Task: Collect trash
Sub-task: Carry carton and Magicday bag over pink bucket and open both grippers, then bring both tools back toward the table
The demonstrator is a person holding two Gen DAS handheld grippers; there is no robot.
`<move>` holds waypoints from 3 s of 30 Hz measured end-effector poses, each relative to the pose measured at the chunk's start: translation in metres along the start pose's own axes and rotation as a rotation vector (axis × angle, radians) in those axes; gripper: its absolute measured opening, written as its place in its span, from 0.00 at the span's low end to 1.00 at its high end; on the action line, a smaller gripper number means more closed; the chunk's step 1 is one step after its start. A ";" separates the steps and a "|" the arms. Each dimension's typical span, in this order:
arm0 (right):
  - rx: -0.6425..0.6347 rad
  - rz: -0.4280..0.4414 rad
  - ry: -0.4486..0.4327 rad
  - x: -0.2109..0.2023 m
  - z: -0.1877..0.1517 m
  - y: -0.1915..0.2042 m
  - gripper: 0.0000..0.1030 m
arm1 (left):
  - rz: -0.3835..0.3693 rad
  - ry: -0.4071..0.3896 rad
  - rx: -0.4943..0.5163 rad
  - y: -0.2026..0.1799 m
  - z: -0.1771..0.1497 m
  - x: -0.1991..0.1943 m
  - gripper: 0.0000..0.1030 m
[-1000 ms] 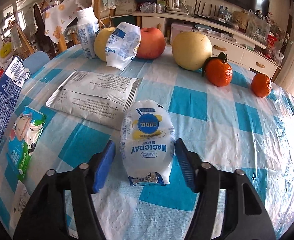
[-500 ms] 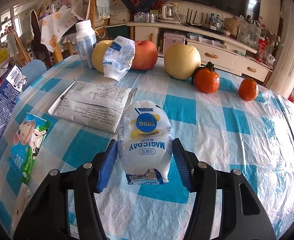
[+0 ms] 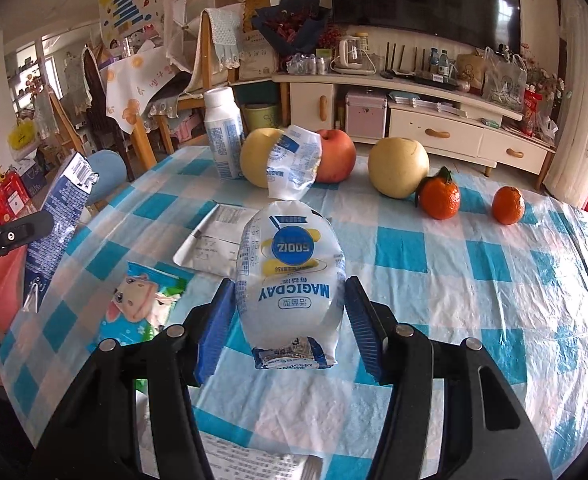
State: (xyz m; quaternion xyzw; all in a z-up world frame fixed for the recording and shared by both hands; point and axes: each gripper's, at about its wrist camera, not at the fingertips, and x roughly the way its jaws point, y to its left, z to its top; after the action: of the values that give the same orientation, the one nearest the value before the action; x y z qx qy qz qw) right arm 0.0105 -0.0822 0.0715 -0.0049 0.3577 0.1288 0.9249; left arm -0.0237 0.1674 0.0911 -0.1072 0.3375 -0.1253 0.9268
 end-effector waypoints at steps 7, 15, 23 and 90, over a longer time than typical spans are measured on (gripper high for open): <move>-0.038 0.086 -0.022 -0.014 0.007 0.048 0.56 | 0.104 -0.046 -0.019 0.019 0.005 -0.017 0.53; -0.113 0.175 -0.040 -0.022 0.014 0.113 0.56 | 0.213 -0.084 -0.062 0.052 0.009 -0.044 0.53; -0.229 0.261 -0.034 -0.017 0.024 0.191 0.56 | 0.358 -0.116 -0.124 0.094 0.013 -0.071 0.53; -0.378 0.205 0.042 0.010 -0.022 0.258 0.90 | 0.747 -0.088 0.006 0.124 0.019 -0.080 0.88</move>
State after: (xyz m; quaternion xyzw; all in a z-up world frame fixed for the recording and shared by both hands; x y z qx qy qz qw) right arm -0.0597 0.1671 0.0701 -0.1447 0.3448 0.2868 0.8820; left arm -0.0510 0.3117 0.1182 0.0207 0.3126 0.2253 0.9225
